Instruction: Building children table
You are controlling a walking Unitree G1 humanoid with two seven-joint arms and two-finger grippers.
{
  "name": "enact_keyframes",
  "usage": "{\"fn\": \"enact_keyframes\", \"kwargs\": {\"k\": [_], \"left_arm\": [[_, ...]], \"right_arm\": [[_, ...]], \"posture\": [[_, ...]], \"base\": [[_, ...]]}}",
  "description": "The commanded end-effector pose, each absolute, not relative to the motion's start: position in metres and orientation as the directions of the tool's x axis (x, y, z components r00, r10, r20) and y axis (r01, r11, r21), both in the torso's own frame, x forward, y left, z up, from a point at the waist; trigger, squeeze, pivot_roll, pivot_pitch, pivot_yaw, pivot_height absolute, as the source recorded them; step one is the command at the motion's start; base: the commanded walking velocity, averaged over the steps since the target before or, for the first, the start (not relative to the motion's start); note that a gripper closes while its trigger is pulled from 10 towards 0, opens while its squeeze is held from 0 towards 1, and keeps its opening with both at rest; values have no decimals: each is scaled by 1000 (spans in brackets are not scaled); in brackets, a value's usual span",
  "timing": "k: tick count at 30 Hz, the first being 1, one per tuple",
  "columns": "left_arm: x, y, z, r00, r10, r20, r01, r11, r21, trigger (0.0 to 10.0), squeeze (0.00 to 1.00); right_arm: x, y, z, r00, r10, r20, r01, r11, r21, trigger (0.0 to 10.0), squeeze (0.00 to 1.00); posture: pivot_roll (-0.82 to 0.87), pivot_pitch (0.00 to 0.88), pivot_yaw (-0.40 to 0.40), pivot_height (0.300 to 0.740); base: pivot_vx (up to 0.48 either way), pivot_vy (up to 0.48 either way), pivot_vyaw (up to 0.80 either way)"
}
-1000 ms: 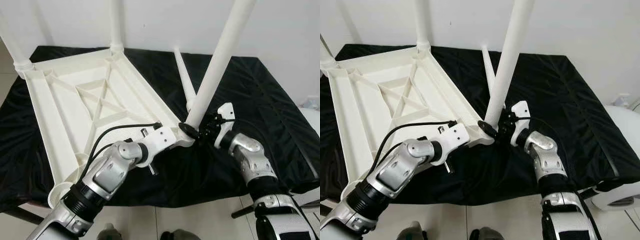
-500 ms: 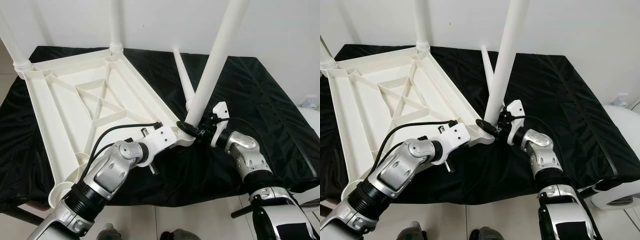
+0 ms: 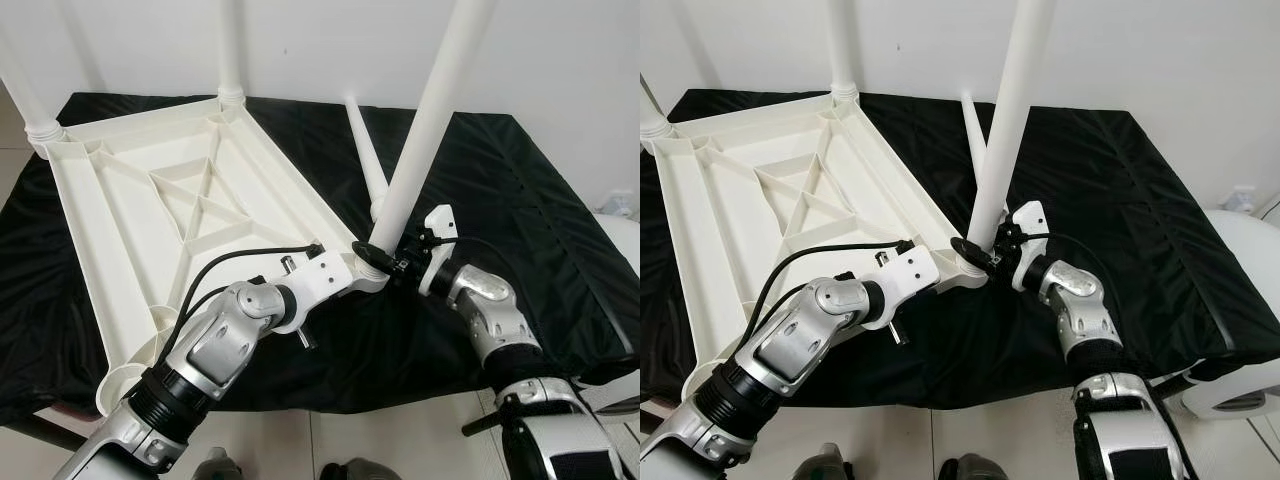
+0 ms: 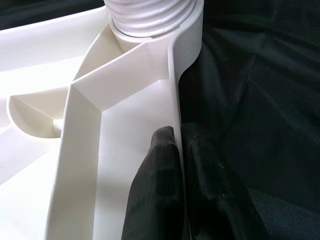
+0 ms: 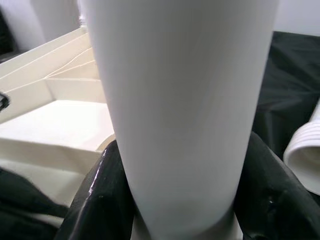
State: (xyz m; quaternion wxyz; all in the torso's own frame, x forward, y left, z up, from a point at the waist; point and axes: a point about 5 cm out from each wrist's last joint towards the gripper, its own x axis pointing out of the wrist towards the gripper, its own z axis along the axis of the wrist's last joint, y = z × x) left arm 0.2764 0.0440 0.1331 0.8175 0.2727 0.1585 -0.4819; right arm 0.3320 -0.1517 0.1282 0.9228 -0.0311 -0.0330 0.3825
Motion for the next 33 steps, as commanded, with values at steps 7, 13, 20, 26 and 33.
{"fn": "enact_keyframes", "kwargs": {"k": [7, 13, 20, 26, 33], "left_arm": [[273, 34, 142, 475, -738, -479, 877, 350, 330, 10000, 0], [272, 33, 142, 473, -740, -479, 878, 348, 329, 10000, 0], [272, 33, 142, 473, -740, -478, 878, 347, 331, 10000, 0], [273, 33, 142, 476, -739, -476, 876, 350, 332, 10000, 0], [274, 31, 142, 477, -741, -472, 875, 349, 337, 10000, 0]], "right_arm": [[321, -132, 120, 773, 632, 57, -630, 775, -46, 10000, 0], [316, -118, 119, 828, 557, 67, -556, 830, -38, 10000, 0], [310, -100, 124, 893, 436, 111, -440, 898, 19, 10000, 0], [308, -91, 122, 950, 302, 84, -306, 951, 37, 10000, 0], [305, -84, 121, 969, 238, 60, -241, 970, 38, 10000, 0]], "posture": [[37, 0, -76, 740], [37, 0, -77, 740], [40, 0, -84, 740], [44, 0, -90, 740], [38, 0, -92, 740]], "base": [[0, 0, 0], [0, 0, 0], [0, 0, 0], [0, 0, 0], [0, 0, 0]]}}
